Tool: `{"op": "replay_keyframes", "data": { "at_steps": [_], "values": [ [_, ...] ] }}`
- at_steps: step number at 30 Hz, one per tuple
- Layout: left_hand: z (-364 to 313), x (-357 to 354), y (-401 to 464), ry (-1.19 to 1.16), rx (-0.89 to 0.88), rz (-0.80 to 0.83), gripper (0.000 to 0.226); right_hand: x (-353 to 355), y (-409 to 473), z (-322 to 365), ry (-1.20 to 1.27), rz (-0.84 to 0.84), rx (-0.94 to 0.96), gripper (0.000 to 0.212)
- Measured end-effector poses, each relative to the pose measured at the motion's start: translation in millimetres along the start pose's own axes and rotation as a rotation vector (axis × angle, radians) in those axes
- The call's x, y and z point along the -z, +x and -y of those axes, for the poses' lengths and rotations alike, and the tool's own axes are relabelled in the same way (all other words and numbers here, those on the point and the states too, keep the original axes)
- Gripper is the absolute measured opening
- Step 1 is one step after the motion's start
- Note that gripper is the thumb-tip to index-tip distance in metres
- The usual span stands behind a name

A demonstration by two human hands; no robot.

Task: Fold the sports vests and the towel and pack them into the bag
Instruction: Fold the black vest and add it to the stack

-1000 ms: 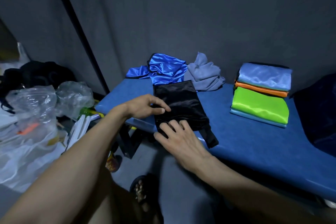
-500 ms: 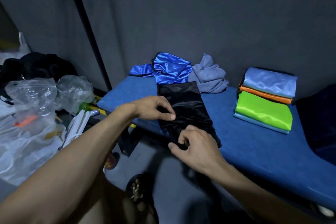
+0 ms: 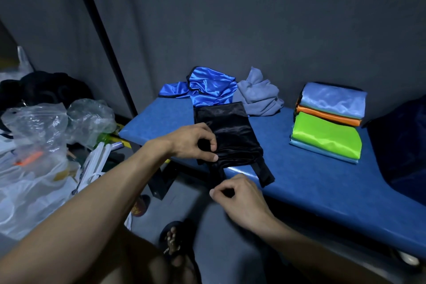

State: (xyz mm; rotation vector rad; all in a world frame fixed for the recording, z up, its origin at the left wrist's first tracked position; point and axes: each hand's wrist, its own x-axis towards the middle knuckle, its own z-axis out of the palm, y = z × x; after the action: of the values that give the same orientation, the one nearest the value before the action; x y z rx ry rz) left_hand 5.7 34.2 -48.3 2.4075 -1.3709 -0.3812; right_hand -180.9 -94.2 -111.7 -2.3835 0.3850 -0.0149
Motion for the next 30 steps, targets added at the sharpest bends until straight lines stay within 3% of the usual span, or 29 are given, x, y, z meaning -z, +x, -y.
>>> {"op": "replay_keyframes", "data": {
  "at_steps": [4,14,17,22,26,30],
  "values": [
    [0.5,0.1,-1.7,-0.008,0.001,-0.006,0.024,-2.9,-1.1,4.0,0.062,0.002,0.014,0.026],
    [6.9,-8.3,-0.6,0.019,-0.066,-0.058,0.020,2.8,-8.2,-4.0,-0.053,0.055,0.023,0.033],
    [8.3,-9.6,-1.1,0.004,-0.088,-0.059,0.021,0.5,-7.1,-1.6,0.043,0.099,-0.016,0.030],
    [15.1,-6.6,-5.9,-0.112,-0.135,-0.046,0.013,-11.2,0.9,-5.2,0.189,-0.033,0.035,0.030],
    [18.6,0.4,-7.7,-0.076,-0.187,-0.126,0.013,-3.4,-0.9,-2.6,0.241,-0.047,0.042,0.028],
    [18.4,-4.7,-8.9,-0.004,-0.172,-0.011,0.011,4.7,-10.3,6.8,0.385,0.016,-0.005,0.027]
  ]
}}
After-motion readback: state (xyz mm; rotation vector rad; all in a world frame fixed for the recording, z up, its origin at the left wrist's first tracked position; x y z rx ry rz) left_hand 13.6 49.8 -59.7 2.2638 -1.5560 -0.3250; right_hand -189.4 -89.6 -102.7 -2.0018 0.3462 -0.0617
